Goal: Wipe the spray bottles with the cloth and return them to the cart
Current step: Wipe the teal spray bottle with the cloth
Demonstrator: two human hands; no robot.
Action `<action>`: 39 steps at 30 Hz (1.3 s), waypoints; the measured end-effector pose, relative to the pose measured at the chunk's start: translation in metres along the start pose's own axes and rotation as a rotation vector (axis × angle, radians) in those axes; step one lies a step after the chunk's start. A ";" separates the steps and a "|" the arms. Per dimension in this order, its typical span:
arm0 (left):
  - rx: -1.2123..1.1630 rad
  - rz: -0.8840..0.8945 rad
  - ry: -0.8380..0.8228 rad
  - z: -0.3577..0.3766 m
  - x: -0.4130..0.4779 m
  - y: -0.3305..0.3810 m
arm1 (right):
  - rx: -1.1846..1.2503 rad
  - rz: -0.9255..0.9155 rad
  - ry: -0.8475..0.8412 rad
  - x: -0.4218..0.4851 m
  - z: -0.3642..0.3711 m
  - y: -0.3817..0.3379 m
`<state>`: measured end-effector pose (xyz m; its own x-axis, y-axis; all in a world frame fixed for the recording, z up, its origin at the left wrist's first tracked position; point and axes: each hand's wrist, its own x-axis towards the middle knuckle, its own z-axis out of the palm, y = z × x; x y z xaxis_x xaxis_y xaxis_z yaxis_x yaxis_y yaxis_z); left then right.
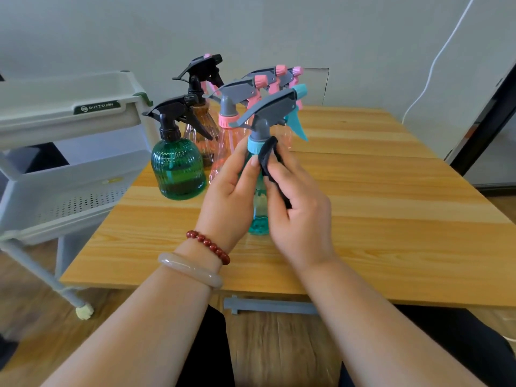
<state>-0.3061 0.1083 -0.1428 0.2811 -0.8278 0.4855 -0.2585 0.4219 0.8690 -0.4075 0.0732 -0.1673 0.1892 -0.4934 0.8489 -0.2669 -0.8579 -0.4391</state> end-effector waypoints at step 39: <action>-0.006 -0.081 0.044 0.007 -0.003 -0.006 | 0.285 0.509 -0.192 0.001 -0.015 -0.008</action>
<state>-0.3117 0.1060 -0.1502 0.3409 -0.8424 0.4173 -0.2274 0.3568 0.9061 -0.4189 0.0812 -0.1584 0.2781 -0.8458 0.4552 -0.1104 -0.4989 -0.8596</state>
